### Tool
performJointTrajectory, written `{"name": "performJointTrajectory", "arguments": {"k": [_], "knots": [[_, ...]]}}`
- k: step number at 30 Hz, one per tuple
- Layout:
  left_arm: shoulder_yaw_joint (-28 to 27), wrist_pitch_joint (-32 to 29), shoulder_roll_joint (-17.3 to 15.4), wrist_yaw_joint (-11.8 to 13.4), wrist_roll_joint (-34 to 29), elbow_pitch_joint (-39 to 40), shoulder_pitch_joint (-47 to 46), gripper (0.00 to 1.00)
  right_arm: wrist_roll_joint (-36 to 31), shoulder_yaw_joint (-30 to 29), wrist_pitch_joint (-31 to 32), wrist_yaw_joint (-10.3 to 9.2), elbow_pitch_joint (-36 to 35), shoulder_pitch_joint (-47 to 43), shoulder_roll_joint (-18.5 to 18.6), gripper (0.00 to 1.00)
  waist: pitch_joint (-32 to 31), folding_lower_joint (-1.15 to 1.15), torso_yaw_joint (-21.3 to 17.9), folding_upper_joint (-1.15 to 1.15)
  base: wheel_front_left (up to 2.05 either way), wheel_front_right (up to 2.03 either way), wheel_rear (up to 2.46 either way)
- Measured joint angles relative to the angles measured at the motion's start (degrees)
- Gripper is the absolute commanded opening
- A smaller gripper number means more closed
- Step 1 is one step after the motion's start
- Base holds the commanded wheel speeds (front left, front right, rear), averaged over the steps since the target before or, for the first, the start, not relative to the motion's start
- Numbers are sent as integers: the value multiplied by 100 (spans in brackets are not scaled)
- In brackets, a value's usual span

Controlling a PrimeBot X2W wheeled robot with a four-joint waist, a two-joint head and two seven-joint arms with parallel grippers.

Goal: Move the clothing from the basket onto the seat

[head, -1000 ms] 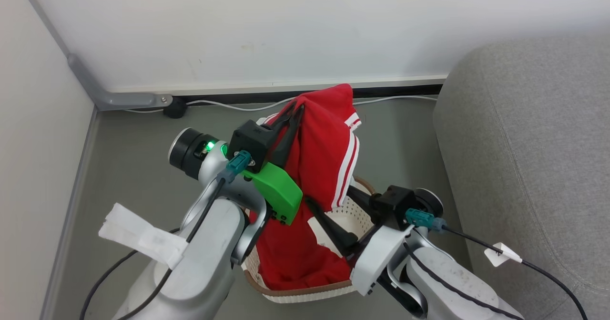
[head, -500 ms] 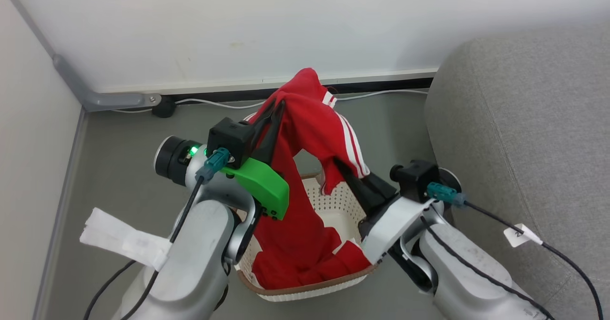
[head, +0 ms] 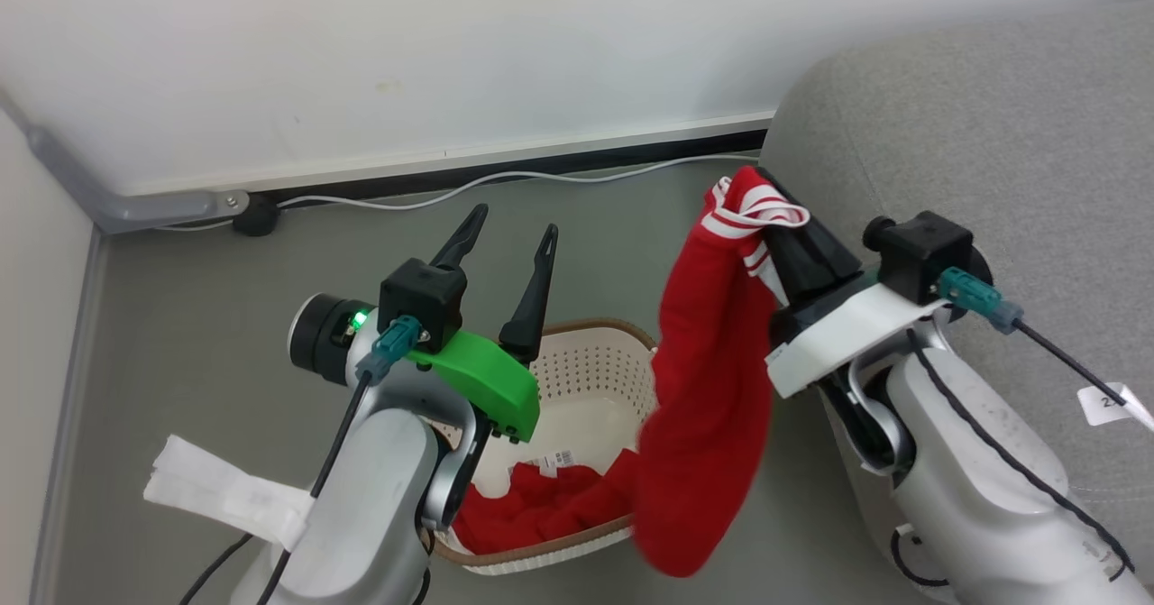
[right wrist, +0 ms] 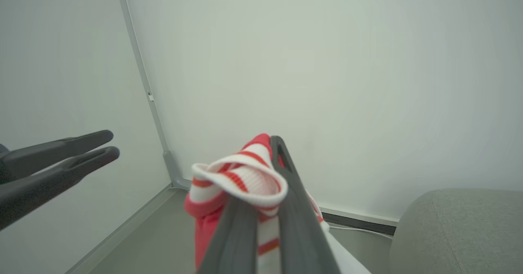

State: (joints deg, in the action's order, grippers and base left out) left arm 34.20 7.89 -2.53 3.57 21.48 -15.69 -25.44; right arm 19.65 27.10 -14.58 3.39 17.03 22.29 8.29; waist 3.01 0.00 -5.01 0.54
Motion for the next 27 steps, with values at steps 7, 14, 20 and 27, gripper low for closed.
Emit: {"name": "performJointTrajectory", "arguments": {"k": [7,14,20,27], "knots": [[56,73,-62,-10,1,0,187,100,-57,-309,0,-149,-221,-32,293,0,-5,0,-237,0,0,0,0],[174,109,-94,-80,2,2,375,100,-115,-583,0,-258,-486,-137,552,0,-10,0,-586,0,0,0,0],[327,123,-97,-156,2,37,506,100,-159,-633,0,-258,-636,-189,670,0,-8,0,-939,0,0,0,0],[448,124,-93,-160,1,169,556,100,-165,-642,-1,-245,-795,-191,810,0,36,0,-1363,0,0,0,0]]}}
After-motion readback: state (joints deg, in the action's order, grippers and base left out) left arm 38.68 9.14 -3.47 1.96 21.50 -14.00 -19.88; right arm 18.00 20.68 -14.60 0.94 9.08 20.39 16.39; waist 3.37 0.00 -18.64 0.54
